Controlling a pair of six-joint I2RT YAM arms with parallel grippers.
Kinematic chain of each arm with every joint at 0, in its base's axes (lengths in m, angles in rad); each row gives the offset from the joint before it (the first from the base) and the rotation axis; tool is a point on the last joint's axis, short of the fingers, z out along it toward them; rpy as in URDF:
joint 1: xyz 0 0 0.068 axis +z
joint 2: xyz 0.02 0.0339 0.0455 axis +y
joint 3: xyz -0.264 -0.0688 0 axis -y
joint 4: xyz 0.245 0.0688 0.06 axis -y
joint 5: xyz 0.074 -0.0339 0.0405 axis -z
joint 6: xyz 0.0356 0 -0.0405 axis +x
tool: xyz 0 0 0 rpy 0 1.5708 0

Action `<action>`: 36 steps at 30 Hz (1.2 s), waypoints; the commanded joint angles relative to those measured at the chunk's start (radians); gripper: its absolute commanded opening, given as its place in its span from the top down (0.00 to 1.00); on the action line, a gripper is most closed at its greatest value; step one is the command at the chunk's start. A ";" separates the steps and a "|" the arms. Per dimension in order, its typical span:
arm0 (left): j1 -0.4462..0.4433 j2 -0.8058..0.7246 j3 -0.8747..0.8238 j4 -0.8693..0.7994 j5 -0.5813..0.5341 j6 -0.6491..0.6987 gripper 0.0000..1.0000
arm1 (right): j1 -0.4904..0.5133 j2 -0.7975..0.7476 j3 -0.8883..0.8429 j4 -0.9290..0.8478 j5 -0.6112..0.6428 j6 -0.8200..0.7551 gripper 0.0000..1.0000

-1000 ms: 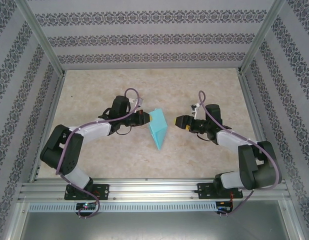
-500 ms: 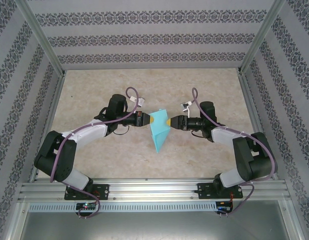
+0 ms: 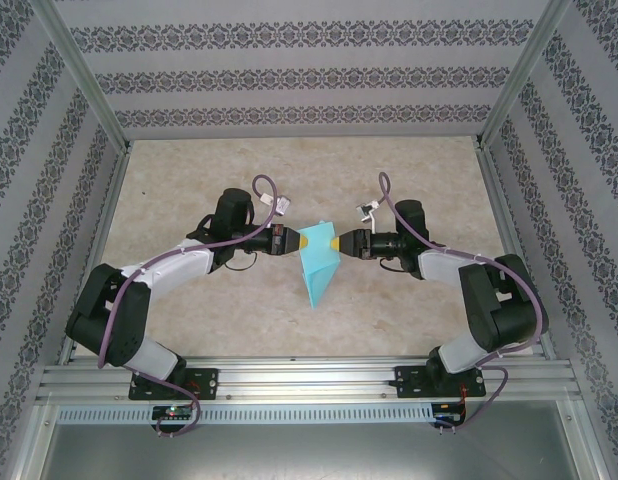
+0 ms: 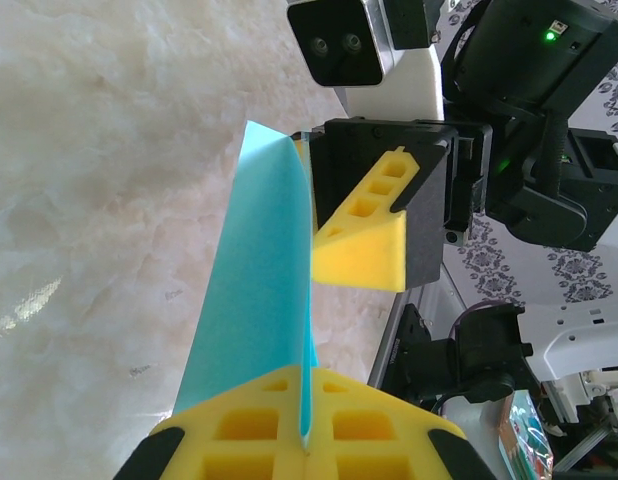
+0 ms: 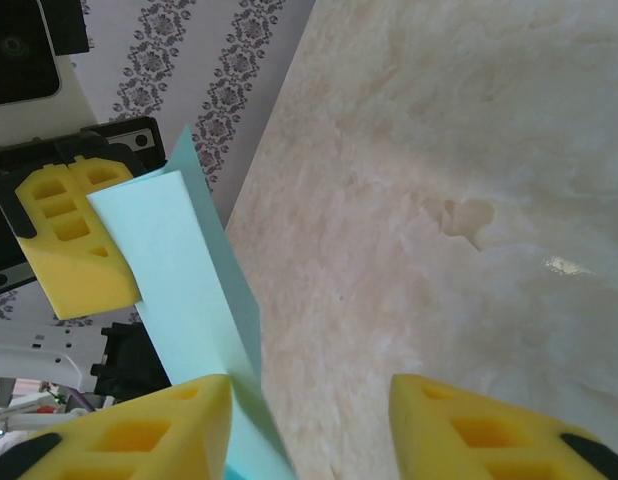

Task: Fold a paper plane with a square sheet of paper (fold left side to right side)
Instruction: Place the paper at the center of the table.

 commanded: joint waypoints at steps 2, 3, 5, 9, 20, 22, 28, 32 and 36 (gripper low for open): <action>0.007 -0.012 -0.001 -0.024 0.018 0.043 1.00 | 0.016 0.000 0.022 0.042 -0.034 -0.014 0.61; 0.007 -0.008 -0.001 -0.025 0.017 0.042 1.00 | 0.018 0.000 0.020 0.040 -0.035 -0.016 0.63; 0.007 -0.002 0.001 -0.024 0.014 0.041 1.00 | 0.020 -0.002 0.020 0.039 -0.035 -0.014 0.66; 0.006 0.006 0.004 -0.038 0.002 0.044 1.00 | 0.021 -0.005 0.018 0.034 -0.035 -0.014 0.70; 0.007 0.028 0.019 -0.076 -0.041 0.053 0.99 | 0.022 -0.016 0.026 -0.045 -0.028 -0.055 0.83; 0.007 0.038 0.025 -0.084 -0.050 0.053 0.98 | 0.021 -0.018 0.030 -0.069 -0.024 -0.070 0.86; 0.007 0.035 0.043 -0.135 -0.113 0.069 0.68 | 0.023 -0.011 0.047 -0.149 0.006 -0.098 0.94; 0.008 -0.009 0.064 -0.248 -0.241 0.112 0.47 | 0.028 0.027 0.076 -0.213 0.061 -0.081 1.00; 0.008 -0.071 0.078 -0.384 -0.462 0.127 0.31 | 0.035 0.071 0.102 -0.243 0.130 -0.012 1.00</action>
